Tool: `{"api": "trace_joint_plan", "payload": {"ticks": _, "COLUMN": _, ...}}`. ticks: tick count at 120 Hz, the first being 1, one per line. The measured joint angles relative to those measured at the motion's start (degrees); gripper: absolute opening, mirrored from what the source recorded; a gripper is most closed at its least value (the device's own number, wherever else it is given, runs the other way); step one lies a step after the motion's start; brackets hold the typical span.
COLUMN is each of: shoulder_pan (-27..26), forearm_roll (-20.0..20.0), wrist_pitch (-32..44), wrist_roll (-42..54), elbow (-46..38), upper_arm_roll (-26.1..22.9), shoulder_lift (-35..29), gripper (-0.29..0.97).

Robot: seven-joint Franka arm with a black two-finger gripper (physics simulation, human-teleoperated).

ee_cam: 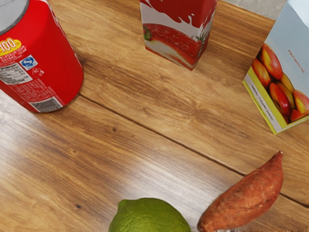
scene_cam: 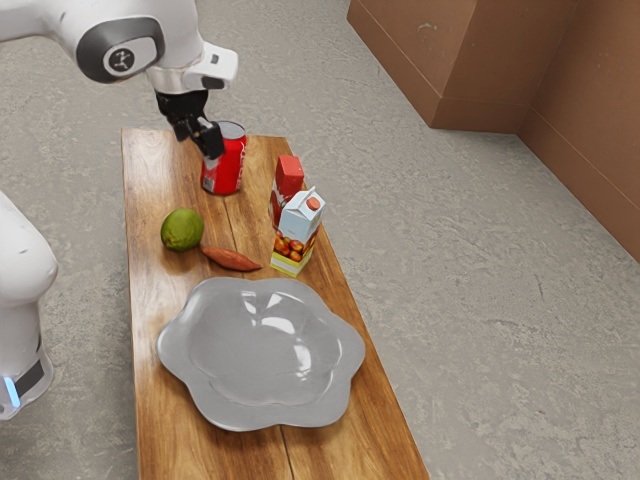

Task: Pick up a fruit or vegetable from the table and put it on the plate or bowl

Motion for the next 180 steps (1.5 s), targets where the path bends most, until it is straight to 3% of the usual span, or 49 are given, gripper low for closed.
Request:
{"api": "trace_joint_plan", "payload": {"ticks": 35, "shoulder_pan": -2.14, "forearm_roll": -8.20, "wrist_pitch": -13.86, "wrist_roll": -0.92, "elbow": -0.37, "upper_arm_roll": 2.78, "shoulder_lift": 1.19, "gripper": 0.66}}
{"api": "trace_joint_plan", "payload": {"ticks": 65, "shoulder_pan": -1.04, "forearm_roll": -8.07, "wrist_pitch": -19.64, "wrist_roll": -3.60, "elbow": -0.46, "upper_arm_roll": 2.60, "shoulder_lift": 2.58, "gripper": 0.66}}
{"api": "trace_joint_plan", "payload": {"ticks": 98, "shoulder_pan": -0.35, "forearm_roll": -4.56, "wrist_pitch": -16.19, "wrist_roll": -6.24, "elbow": -0.46, "upper_arm_roll": 1.06, "shoulder_lift": 5.43, "gripper": 0.66}}
{"api": "trace_joint_plan", "payload": {"ticks": 180, "shoulder_pan": 0.18, "forearm_roll": -3.96, "wrist_pitch": -8.67, "wrist_roll": -9.60, "elbow": -1.83, "upper_arm_roll": -0.85, "shoulder_lift": 11.38, "gripper": 0.66}}
